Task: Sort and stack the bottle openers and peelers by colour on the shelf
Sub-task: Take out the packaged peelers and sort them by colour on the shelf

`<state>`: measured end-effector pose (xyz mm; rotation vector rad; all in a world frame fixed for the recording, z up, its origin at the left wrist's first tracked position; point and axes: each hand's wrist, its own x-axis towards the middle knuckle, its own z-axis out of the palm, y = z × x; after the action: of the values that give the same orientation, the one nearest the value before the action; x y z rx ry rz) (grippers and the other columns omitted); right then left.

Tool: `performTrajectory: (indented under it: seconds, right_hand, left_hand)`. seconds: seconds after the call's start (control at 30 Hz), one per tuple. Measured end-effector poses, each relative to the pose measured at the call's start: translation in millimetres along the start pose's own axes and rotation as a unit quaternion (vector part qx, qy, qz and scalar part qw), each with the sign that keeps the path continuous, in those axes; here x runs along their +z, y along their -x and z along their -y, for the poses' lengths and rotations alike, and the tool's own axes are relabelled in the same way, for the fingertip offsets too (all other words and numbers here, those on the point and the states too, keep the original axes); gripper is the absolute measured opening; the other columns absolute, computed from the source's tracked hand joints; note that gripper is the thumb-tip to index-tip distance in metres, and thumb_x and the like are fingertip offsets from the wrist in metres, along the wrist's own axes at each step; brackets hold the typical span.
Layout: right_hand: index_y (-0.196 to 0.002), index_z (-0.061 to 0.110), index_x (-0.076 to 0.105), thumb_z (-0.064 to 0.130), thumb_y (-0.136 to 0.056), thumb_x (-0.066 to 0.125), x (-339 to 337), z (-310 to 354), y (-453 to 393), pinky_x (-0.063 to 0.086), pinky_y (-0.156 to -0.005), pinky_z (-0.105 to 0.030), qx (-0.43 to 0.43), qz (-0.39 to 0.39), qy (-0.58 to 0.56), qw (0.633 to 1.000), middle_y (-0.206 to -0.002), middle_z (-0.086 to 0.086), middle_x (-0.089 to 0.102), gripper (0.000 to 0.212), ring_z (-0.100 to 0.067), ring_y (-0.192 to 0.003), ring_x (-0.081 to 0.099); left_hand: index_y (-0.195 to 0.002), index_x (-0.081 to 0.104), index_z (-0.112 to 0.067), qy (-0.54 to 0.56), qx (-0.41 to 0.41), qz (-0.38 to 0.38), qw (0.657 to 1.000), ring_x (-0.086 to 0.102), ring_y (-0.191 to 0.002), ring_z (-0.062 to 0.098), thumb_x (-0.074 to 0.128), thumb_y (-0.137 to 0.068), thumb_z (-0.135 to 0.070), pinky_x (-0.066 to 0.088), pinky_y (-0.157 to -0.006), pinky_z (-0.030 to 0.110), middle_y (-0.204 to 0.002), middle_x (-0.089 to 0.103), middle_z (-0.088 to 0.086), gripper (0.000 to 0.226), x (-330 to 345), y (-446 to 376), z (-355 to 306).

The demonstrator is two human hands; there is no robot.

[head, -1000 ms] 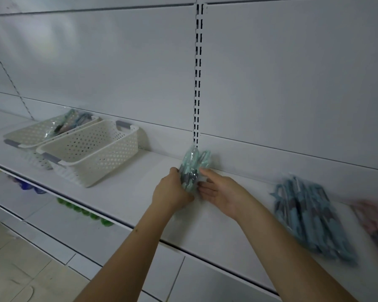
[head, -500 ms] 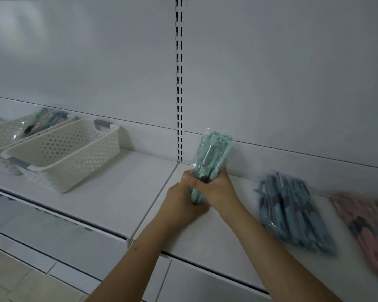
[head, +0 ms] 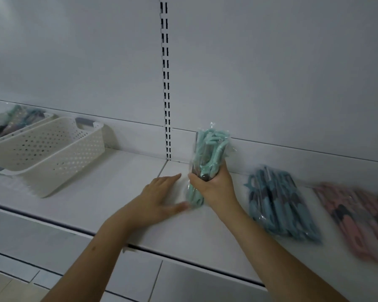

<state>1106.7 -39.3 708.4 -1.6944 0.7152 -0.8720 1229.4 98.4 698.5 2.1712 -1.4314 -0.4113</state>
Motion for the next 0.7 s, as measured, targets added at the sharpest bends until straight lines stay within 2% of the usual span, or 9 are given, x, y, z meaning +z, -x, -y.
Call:
performTrajectory:
  seconds: [0.1, 0.2, 0.27, 0.33, 0.4, 0.5, 0.57, 0.63, 0.7]
  right_hand:
    - [-0.109, 0.025, 0.050, 0.017, -0.072, 0.079, -8, 15, -7, 0.047, -0.060, -0.009, 0.026, -0.008, 0.046, 0.999, -0.090, 0.009, 0.066, 0.047, -0.005, -0.076, 0.063]
    - [-0.119, 0.013, 0.045, 0.020, -0.074, 0.075, -22, 24, -18, 0.043, -0.054, -0.018, 0.115, -0.008, 0.106, 0.988, -0.090, 0.003, 0.061, 0.054, -0.013, -0.076, 0.059]
    - [-0.131, 0.007, 0.035, 0.024, -0.073, 0.075, -26, 23, -22, 0.046, -0.062, -0.025, 0.176, 0.018, 0.185, 0.967, -0.098, 0.000, 0.057, 0.072, -0.014, -0.083, 0.058]
    - [-0.144, 0.007, 0.020, 0.029, -0.068, 0.079, -24, 18, -23, 0.052, -0.085, -0.034, 0.207, 0.036, 0.261, 0.942, -0.126, -0.011, 0.050, 0.099, -0.024, -0.104, 0.058]
    - [-0.152, 0.007, 0.005, 0.037, -0.072, 0.079, -15, 19, -20, 0.043, -0.102, -0.038, 0.217, 0.037, 0.326, 0.919, -0.145, -0.020, 0.029, 0.113, -0.035, -0.125, 0.046]
    - [-0.153, 0.008, -0.013, 0.059, -0.082, 0.064, -1, 27, -15, 0.030, -0.111, -0.054, 0.198, 0.035, 0.452, 0.869, -0.154, -0.023, 0.017, 0.117, -0.042, -0.139, 0.026]
    - [-0.152, 0.015, -0.022, 0.071, -0.082, 0.054, 4, 26, -11, 0.020, -0.112, -0.065, 0.212, 0.061, 0.475, 0.852, -0.160, -0.024, -0.001, 0.118, -0.048, -0.144, 0.012]
    - [-0.151, 0.022, -0.026, 0.073, -0.084, 0.050, 7, 22, -5, 0.013, -0.114, -0.065, 0.233, 0.099, 0.468, 0.847, -0.159, -0.022, -0.021, 0.113, -0.053, -0.144, -0.004]
    - [-0.151, 0.023, -0.026, 0.066, -0.088, 0.050, 10, 22, 2, 0.011, -0.114, -0.064, 0.246, 0.114, 0.462, 0.845, -0.155, -0.019, -0.032, 0.107, -0.051, -0.143, -0.016]
  left_hand:
    - [-0.145, 0.044, -0.030, 0.019, -0.013, -0.053, 0.998, 0.035, -0.138, 0.010, 0.042, -0.086, -0.076, 0.026, -0.116, 0.031, -0.147, 0.046, -0.008, 0.075, -10, -8, 17]
    - [-0.137, 0.054, -0.023, -0.045, -0.024, -0.096, 0.994, 0.043, -0.132, 0.019, 0.031, -0.083, -0.071, 0.032, -0.108, 0.033, -0.140, 0.053, -0.002, 0.076, -8, -24, 38]
    - [-0.134, 0.056, -0.024, -0.104, -0.024, -0.098, 0.989, 0.044, -0.130, 0.022, 0.024, -0.078, -0.070, 0.032, -0.104, 0.037, -0.139, 0.052, -0.002, 0.079, -1, -29, 45]
    - [-0.132, 0.058, -0.023, -0.135, -0.010, -0.113, 0.984, 0.044, -0.128, 0.024, 0.022, -0.078, -0.067, 0.033, -0.102, 0.041, -0.136, 0.052, -0.001, 0.078, 5, -31, 48]
    - [-0.131, 0.059, -0.022, -0.140, -0.004, -0.121, 0.983, 0.046, -0.126, 0.026, 0.022, -0.079, -0.064, 0.035, -0.102, 0.043, -0.135, 0.053, 0.001, 0.077, 8, -31, 49]
    - [-0.132, 0.058, -0.022, -0.134, -0.004, -0.115, 0.984, 0.044, -0.129, 0.027, 0.020, -0.078, -0.064, 0.034, -0.104, 0.043, -0.138, 0.052, 0.002, 0.079, 6, -31, 51]
    - [-0.134, 0.057, -0.023, -0.130, 0.002, -0.113, 0.985, 0.043, -0.131, 0.026, 0.020, -0.077, -0.065, 0.033, -0.105, 0.043, -0.140, 0.051, 0.001, 0.080, 6, -31, 53]
    - [-0.135, 0.056, -0.023, -0.127, 0.005, -0.110, 0.986, 0.041, -0.133, 0.025, 0.019, -0.076, -0.065, 0.032, -0.106, 0.043, -0.142, 0.049, 0.001, 0.082, 7, -31, 55]
    - [-0.136, 0.055, -0.023, -0.127, 0.005, -0.107, 0.986, 0.040, -0.134, 0.025, 0.018, -0.075, -0.065, 0.031, -0.107, 0.043, -0.142, 0.049, 0.001, 0.084, 7, -31, 55]
